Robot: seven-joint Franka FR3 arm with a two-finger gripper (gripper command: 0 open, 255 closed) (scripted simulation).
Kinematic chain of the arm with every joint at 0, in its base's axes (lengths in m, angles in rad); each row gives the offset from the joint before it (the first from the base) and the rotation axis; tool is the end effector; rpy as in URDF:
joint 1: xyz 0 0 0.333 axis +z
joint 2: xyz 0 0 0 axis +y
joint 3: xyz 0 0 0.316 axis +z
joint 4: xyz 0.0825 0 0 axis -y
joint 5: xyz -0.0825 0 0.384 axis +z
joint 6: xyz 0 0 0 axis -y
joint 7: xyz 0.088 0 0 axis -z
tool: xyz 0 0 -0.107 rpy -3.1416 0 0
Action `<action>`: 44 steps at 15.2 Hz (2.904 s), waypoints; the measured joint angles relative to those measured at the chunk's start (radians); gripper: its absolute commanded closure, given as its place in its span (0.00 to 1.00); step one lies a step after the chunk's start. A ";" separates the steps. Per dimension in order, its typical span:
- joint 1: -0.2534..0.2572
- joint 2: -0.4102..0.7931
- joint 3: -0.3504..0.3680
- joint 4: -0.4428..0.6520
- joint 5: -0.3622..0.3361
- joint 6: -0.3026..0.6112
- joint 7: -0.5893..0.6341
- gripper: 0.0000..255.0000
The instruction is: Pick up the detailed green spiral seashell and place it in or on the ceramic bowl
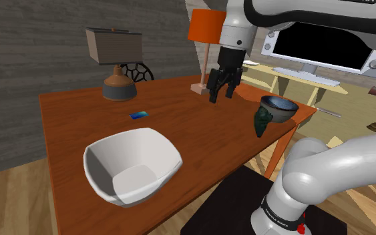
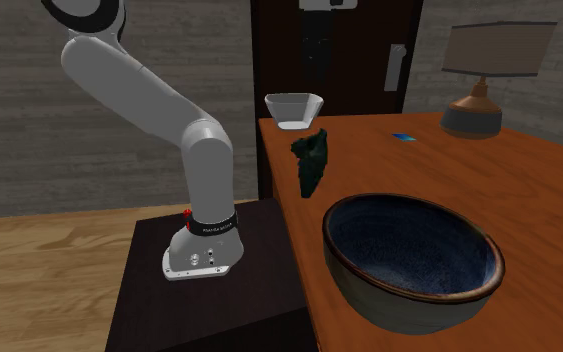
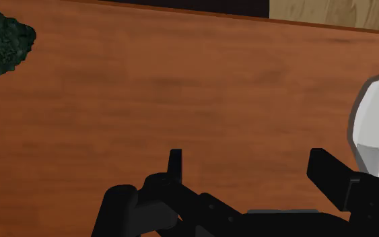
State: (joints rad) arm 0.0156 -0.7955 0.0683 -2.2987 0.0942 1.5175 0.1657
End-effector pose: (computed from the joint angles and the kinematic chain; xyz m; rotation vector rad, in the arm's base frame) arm 0.2973 0.0432 0.6149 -3.0915 0.1490 -0.0119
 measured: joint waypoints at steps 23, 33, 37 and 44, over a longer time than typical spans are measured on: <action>-0.168 -0.395 -0.401 -0.327 -0.443 0.016 -0.425 0.00; -0.187 -0.423 -0.438 -0.420 -0.481 0.083 -0.428 0.00; -0.187 -0.423 -0.438 -0.420 -0.481 0.083 -0.428 1.00; -0.187 -0.423 -0.438 -0.420 -0.481 0.083 -0.428 1.00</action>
State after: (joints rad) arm -0.1710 -1.2182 -0.3699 -2.7189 -0.3866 1.6008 -0.2621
